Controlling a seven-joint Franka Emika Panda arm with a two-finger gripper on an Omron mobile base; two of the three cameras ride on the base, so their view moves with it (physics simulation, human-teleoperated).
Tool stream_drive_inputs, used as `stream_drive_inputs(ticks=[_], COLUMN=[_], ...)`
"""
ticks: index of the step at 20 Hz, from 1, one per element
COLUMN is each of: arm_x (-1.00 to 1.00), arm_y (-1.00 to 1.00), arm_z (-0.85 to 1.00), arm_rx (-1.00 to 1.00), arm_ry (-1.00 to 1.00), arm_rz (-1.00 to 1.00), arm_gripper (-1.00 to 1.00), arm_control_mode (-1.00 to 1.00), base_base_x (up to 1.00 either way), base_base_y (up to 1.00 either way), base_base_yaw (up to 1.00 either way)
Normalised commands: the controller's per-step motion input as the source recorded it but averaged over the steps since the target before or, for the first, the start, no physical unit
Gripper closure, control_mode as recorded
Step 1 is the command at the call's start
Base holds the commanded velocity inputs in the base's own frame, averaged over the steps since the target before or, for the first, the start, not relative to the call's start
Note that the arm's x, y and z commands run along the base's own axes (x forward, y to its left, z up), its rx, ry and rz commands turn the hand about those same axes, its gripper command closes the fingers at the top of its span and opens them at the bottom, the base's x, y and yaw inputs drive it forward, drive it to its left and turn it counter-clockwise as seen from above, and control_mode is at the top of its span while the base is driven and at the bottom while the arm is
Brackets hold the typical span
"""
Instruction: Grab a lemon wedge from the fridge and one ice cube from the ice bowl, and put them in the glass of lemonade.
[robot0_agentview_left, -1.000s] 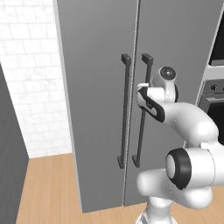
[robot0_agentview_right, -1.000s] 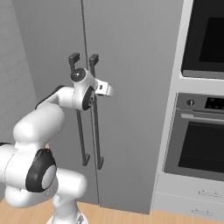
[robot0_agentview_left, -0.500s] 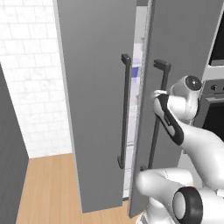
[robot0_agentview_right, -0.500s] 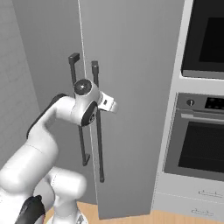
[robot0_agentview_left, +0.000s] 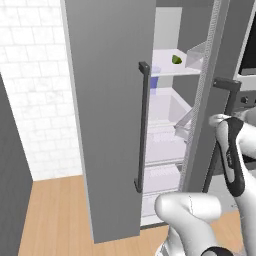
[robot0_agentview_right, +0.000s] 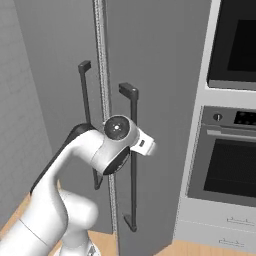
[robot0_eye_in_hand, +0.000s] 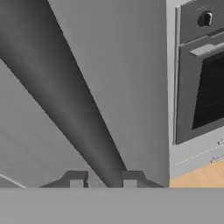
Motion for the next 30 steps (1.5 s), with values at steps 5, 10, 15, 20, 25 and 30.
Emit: stream_drive_inputs(ticks=[5, 10, 15, 20, 25, 30], arm_x=[-0.91, -0.52, -0.95, -0.3, 0.96, 1.0], arm_y=[-0.86, -0.04, 0.51, 0.92, 0.79, 0.16], arm_z=[0.04, 0.67, 1.0, 0.7, -0.05, -0.23], arm_rx=[0.01, 0.0, -0.05, -0.27, -0.55, -0.51], arm_ry=[0.0, -0.04, -0.15, -0.03, 0.11, 0.27], arm_rz=[-0.2, -0.05, 0.0, 0.0, -0.18, -0.33], arm_gripper=[-1.0, -1.0, -1.0, -1.0, -1.0, -1.0], arm_control_mode=[-1.0, -1.0, -1.0, -1.0, -1.0, -1.0], base_base_x=[0.0, 0.0, 0.0, 0.0, 0.0, 0.0], base_base_y=[0.0, 0.0, 0.0, 0.0, 0.0, 0.0], base_base_yaw=[0.0, 0.0, 0.0, 0.0, 0.0, 0.0])
